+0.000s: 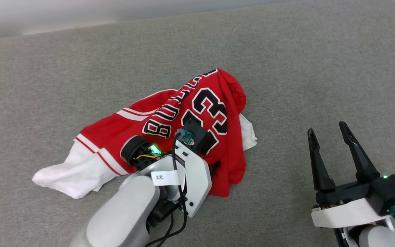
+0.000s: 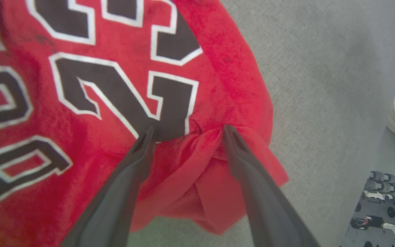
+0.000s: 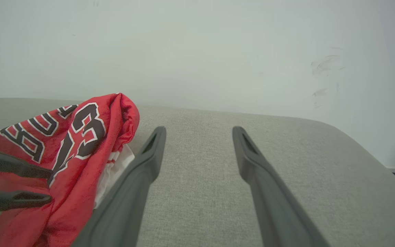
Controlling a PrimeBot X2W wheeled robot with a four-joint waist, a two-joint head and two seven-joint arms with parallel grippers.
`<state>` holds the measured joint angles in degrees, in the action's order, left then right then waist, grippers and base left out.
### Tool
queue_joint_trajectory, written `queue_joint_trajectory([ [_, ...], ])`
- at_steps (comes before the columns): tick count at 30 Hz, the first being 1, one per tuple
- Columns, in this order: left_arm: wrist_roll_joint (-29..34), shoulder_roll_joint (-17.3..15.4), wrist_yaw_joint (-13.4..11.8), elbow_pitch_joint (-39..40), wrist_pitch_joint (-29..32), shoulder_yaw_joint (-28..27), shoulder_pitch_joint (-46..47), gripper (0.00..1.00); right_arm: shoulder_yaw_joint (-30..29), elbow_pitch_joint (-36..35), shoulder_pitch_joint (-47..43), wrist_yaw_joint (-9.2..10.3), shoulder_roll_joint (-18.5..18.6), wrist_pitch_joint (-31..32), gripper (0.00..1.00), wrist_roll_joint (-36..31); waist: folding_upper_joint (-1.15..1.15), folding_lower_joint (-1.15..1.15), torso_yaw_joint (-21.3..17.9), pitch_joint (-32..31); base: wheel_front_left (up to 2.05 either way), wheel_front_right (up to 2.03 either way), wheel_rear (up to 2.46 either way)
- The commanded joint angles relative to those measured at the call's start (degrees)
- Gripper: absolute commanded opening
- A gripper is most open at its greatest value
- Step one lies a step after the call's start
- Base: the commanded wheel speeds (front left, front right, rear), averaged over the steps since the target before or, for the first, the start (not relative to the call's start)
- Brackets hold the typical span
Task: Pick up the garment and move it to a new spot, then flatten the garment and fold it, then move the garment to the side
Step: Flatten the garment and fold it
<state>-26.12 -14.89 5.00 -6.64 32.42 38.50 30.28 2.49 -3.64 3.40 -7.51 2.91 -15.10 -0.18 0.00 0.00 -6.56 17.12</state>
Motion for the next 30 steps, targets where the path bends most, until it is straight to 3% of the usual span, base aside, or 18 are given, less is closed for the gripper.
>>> queue_joint_trajectory([
  [1,0.7,0.3,0.3,-1.6,0.4,0.8,0.7,1.00,0.1,0.0,0.8,0.04,-0.1,-0.1,1.00,0.1,0.00,0.00,-0.9,0.9,0.00,0.00,0.00],
  [4,1.2,0.3,0.9,-5.7,1.6,3.3,1.3,1.00,0.2,0.3,1.2,0.04,-0.1,-0.1,1.00,0.6,0.00,0.00,-1.4,1.3,0.00,0.00,0.00],
  [5,1.3,0.1,1.1,-6.4,1.9,3.9,1.2,0.45,0.2,0.3,1.2,0.04,-0.1,-0.1,1.00,0.6,0.00,0.00,-1.5,1.3,0.00,0.00,0.00],
  [6,1.3,-0.1,1.2,-7.0,1.9,4.4,1.1,0.00,0.2,0.4,1.1,0.04,-0.1,-0.1,1.00,0.6,0.00,0.00,-1.5,1.3,0.00,0.00,0.00],
  [15,1.3,-2.6,0.4,-3.8,-2.3,4.0,-1.7,0.00,-1.3,1.5,-0.8,0.04,0.0,-0.1,1.00,0.3,0.00,0.00,1.9,-3.6,0.00,0.00,0.00],
  [24,-0.4,-9.8,-2.9,6.6,-0.7,2.3,-10.5,0.00,-1.1,2.7,-2.8,0.04,-0.1,-0.1,1.00,-0.2,0.00,0.00,6.6,-9.6,0.00,0.00,0.00],
  [30,-0.8,-13.0,-4.5,6.5,1.0,3.2,-16.4,0.00,-0.5,3.1,-3.7,0.04,-0.1,-0.1,1.00,0.1,0.00,0.00,7.2,-11.3,0.00,0.00,0.00],
])
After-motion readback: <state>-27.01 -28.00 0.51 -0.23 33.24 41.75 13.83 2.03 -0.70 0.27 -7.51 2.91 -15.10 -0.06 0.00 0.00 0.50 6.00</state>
